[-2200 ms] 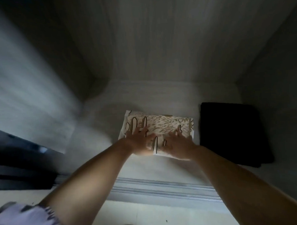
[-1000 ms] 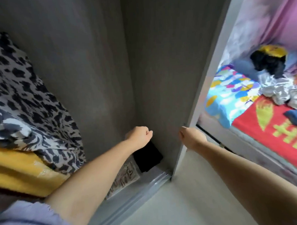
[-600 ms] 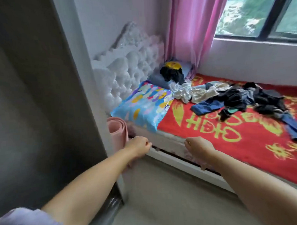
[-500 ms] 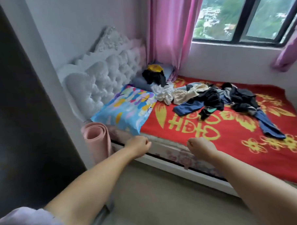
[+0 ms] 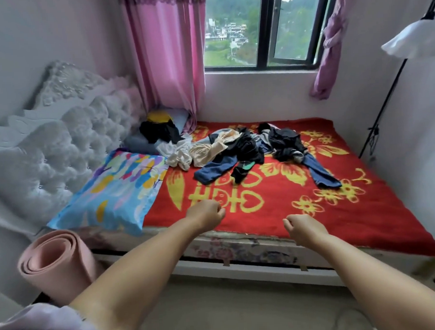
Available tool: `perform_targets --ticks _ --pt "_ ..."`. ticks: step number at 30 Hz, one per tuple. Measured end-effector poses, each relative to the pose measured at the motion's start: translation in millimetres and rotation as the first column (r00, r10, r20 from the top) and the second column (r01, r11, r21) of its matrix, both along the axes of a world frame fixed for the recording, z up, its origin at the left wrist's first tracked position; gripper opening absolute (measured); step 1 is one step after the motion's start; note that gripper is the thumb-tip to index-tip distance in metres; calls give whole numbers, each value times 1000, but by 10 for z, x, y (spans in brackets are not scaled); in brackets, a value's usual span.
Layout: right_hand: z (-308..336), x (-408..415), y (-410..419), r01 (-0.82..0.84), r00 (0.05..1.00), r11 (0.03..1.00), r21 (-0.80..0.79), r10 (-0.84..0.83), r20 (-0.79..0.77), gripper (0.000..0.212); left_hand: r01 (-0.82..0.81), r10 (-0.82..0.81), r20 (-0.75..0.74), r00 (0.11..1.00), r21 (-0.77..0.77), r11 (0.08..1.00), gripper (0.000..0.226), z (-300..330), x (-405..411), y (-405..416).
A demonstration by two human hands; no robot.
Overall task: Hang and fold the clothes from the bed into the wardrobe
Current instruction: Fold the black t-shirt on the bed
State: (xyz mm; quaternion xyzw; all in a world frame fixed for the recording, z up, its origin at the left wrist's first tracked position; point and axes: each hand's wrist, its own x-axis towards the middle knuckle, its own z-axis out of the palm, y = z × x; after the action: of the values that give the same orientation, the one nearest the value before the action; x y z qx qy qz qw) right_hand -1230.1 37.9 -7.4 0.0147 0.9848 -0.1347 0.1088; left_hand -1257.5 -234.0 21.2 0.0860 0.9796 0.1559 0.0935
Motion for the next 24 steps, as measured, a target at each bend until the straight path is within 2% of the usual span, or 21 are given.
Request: perform_targets --ticks 5,9,17,24 --pt "-66 -702 32 12 999 999 -51 -11 32 40 27 -27 20 999 -11 1000 41 -138 -660 162" --pt "-111 -1475 54 2 1000 999 -43 -3 -4 41 17 -18 14 1000 11 1000 37 -220 -1418 205" --pt "-288 -2585 389 118 991 993 -30 -120 -63 40 54 -50 84 995 -41 998 37 -459 -2851 493" --pt "-782 -3330 977 200 977 980 16 -201 75 38 125 -115 208 971 -32 992 38 -967 -3615 1033"
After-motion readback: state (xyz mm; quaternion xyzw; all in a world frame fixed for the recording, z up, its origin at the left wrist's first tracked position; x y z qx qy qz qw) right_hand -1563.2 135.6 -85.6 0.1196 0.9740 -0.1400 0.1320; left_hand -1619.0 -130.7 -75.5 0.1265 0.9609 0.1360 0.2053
